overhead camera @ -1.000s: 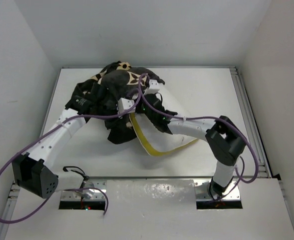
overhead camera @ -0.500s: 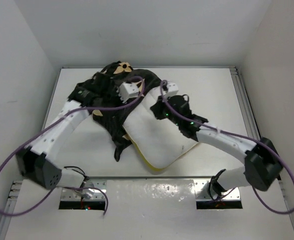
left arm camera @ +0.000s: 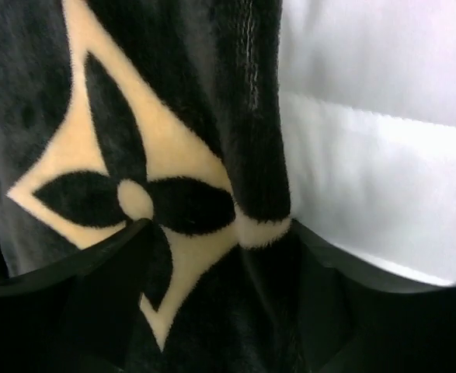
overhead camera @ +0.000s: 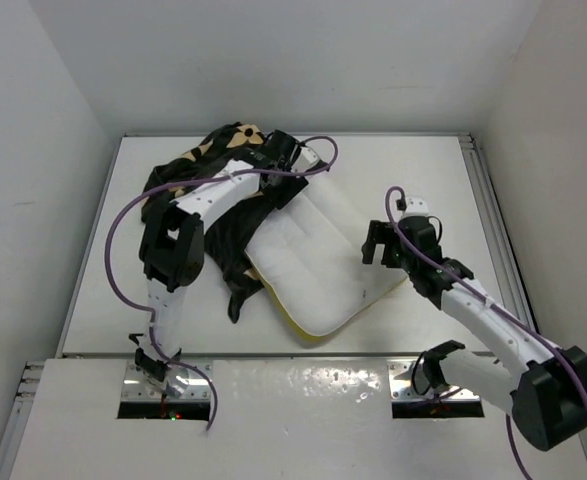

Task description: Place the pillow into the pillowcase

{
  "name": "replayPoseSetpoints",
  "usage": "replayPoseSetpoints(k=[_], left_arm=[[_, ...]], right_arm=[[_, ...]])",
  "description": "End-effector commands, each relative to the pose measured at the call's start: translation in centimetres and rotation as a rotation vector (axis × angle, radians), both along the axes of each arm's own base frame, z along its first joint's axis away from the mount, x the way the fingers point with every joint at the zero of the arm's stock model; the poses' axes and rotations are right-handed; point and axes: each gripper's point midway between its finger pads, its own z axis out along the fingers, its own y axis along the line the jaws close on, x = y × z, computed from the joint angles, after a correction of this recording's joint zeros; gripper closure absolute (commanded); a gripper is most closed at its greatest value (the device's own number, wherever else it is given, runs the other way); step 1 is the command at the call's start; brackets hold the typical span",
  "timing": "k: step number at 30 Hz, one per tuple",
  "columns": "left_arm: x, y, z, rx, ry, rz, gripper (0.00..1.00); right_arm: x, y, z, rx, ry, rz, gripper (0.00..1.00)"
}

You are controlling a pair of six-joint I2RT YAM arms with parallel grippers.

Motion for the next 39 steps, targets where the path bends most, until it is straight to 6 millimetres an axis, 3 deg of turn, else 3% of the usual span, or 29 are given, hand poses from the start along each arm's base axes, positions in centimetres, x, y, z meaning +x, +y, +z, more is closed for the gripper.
replayPoseSetpoints(k=[1,2,3,4,5,6,8,10,12,14,16,17,19,20,21,22,23,24,25,26,29,30,31,32,33,34,36,37,39], left_arm=[[2.7,-0.2,2.8,-0.010,-0.132,0.069,0.36],[2.6,-0.4,2.2,-0.016,-0.113,0.059,0.57],[2.2,-0.7,2.0,-0.023,-0.092,0.044,0.69],[2.0,-1.3,2.2,-0.041,-0.080,0.019,0.79],[1.4,-2.4,3.1,-0.095,-0.067,-0.029,1.00],[0.9,-3.1,3.8,-0.119,-0.064,-0.063,1.00],[-0.5,-5.1,5.6,-0.196,-0.049,-0.153,1.00],[-2.6,-7.1,10.3,-0.266,-0.099,-0.264,1.00],[-4.5,-8.9,12.5,-0.280,-0.132,-0.360,1.00],[-5.9,-9.6,14.7,-0.290,-0.185,-0.399,1.00],[-7.0,-10.6,14.7,-0.284,-0.199,-0.429,1.00],[-7.2,-10.7,14.5,-0.277,-0.198,-0.430,1.00],[-7.0,-10.3,13.9,-0.281,-0.179,-0.405,1.00],[-6.6,-10.2,13.2,-0.287,-0.160,-0.395,1.00],[-6.3,-9.7,12.9,-0.295,-0.145,-0.382,1.00],[-6.1,-9.7,12.5,-0.308,-0.126,-0.381,1.00],[-5.6,-9.1,12.2,-0.313,-0.115,-0.364,1.00],[-5.3,-9.1,11.9,-0.317,-0.105,-0.361,1.00],[-5.1,-9.1,11.8,-0.316,-0.104,-0.360,1.00],[-5.0,-9.0,11.6,-0.312,-0.098,-0.357,1.00],[-6.0,-10.3,11.8,-0.339,-0.058,-0.412,1.00],[-6.8,-11.2,12.2,-0.370,-0.041,-0.458,1.00],[-7.5,-11.9,13.1,-0.396,-0.041,-0.499,1.00],[-8.9,-12.5,13.4,-0.398,-0.026,-0.563,1.00],[-10.1,-13.1,13.9,-0.418,-0.010,-0.616,1.00],[-12.0,-13.8,15.4,-0.471,0.003,-0.703,1.00],[-15.4,-14.0,16.7,-0.484,0.026,-0.855,1.00],[-17.7,-14.1,18.5,-0.535,0.029,-0.940,1.00],[-20.3,-13.8,19.7,-0.550,0.042,-1.017,1.00]], right_arm=[[-0.7,-2.0,-1.3,-0.044,0.035,-0.029,0.01],[-0.8,-2.0,-1.7,-0.031,0.050,-0.024,0.01],[-0.4,-2.8,-1.8,-0.010,0.054,-0.044,0.01],[0.3,-2.6,-1.9,0.026,0.052,-0.032,0.01],[0.5,-1.9,-1.9,0.117,0.064,0.028,0.01],[1.0,-1.4,-2.3,0.169,0.075,0.063,0.01],[3.2,-0.8,-0.7,0.254,-0.008,0.101,0.01],[6.1,-1.8,0.1,0.248,-0.075,0.073,0.01],[8.2,-2.1,0.6,0.210,-0.137,0.080,0.01],[10.8,-0.3,0.7,0.243,-0.185,0.163,0.01],[10.5,3.8,0.4,0.371,-0.138,0.369,0.01],[10.4,6.3,-0.7,0.412,-0.087,0.461,0.01],[8.7,9.6,-0.6,0.454,-0.105,0.620,0.01],[6.3,11.4,-1.8,0.452,-0.093,0.676,0.01],[5.4,12.1,-2.0,0.439,-0.118,0.695,0.01],[4.7,12.7,-2.5,0.420,-0.147,0.682,0.10],[4.4,13.0,-2.7,0.428,-0.138,0.685,0.27],[3.7,13.9,-2.9,0.448,-0.101,0.692,0.73],[3.2,14.4,-3.0,0.451,-0.082,0.696,1.00],[3.0,14.6,-3.0,0.447,-0.074,0.689,1.00],[1.6,16.4,0.0,0.411,-0.207,0.698,1.00],[1.3,16.9,3.6,0.422,-0.350,0.709,1.00],[0.5,17.8,5.8,0.434,-0.432,0.720,1.00],[1.3,17.3,8.1,0.433,-0.526,0.651,1.00],[1.0,17.0,12.6,0.456,-0.681,0.630,1.00],[0.7,17.2,14.8,0.463,-0.748,0.614,1.00],[1.6,15.8,18.0,0.427,-0.861,0.508,1.00],[1.4,15.1,20.2,0.431,-0.921,0.467,1.00],[2.5,12.5,22.0,0.431,-0.984,0.301,1.00]])
